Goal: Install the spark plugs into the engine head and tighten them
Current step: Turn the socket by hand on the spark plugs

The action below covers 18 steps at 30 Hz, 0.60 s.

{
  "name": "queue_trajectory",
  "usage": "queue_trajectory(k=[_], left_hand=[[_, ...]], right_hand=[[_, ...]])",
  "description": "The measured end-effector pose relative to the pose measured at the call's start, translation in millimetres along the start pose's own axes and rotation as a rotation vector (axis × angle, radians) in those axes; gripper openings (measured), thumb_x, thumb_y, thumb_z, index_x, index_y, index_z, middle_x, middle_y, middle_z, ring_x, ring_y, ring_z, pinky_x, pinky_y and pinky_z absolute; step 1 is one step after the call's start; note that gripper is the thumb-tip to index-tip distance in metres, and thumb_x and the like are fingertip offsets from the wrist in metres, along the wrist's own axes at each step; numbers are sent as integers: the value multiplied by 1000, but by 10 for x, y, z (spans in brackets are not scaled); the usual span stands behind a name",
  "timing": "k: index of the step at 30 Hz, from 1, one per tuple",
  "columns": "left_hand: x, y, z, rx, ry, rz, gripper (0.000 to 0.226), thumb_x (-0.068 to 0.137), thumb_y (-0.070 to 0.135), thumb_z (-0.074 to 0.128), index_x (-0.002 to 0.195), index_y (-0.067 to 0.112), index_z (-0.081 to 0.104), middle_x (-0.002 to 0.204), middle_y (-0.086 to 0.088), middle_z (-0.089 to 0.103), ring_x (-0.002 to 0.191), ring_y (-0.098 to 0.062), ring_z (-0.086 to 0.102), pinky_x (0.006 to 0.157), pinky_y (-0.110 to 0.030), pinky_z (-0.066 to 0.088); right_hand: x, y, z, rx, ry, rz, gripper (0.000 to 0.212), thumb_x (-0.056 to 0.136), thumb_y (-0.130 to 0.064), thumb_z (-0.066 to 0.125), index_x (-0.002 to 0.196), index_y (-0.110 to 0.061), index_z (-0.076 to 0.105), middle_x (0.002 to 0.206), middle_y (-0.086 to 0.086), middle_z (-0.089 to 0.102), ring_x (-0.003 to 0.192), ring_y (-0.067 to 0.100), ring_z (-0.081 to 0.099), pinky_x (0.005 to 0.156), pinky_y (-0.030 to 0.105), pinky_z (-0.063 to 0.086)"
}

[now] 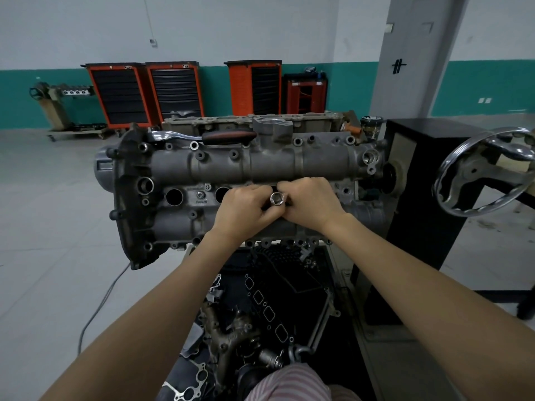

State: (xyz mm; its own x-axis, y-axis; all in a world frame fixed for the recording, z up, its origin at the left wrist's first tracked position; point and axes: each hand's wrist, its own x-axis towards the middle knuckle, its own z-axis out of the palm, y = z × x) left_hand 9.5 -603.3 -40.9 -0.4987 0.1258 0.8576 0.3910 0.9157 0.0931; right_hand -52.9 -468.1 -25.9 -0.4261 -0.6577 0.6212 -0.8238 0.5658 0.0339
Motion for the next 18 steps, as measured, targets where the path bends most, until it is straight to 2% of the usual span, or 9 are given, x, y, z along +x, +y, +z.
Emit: queue_trajectory(k=[6, 12, 15, 18], left_hand=[[-6, 26, -30, 12, -31, 11, 31, 74, 29, 44, 58, 2, 45, 49, -9, 48, 41, -29, 45, 45, -24, 28], [-19, 24, -10, 18, -3, -35, 37, 79, 32, 47, 56, 3, 45, 47, -7, 46, 41, -26, 43, 42, -25, 30], [-14, 13, 7, 47, 11, -31, 41, 81, 34, 48, 54, 3, 45, 45, -8, 46, 40, -27, 44, 45, -23, 27], [-20, 4, 5, 42, 11, -8, 38, 81, 30, 47, 55, 3, 44, 45, -8, 45, 38, -27, 43, 44, -22, 27]], right_hand=[[6, -2, -2, -26, -21, -46, 24, 78, -32, 55, 84, -9, 54, 72, 6, 65, 67, 32, 60, 52, 31, 33], [-13, -20, -16, 16, -5, -56, 18, 82, -19, 60, 72, -3, 61, 69, 18, 65, 64, 39, 60, 52, 36, 34], [-13, -25, -32, 15, -20, -36, 23, 83, -23, 58, 70, -5, 63, 71, 17, 66, 68, 38, 61, 55, 38, 39], [-13, -24, -29, 7, -7, -20, 23, 83, -26, 57, 72, -7, 60, 71, 15, 66, 68, 38, 60, 54, 36, 36]])
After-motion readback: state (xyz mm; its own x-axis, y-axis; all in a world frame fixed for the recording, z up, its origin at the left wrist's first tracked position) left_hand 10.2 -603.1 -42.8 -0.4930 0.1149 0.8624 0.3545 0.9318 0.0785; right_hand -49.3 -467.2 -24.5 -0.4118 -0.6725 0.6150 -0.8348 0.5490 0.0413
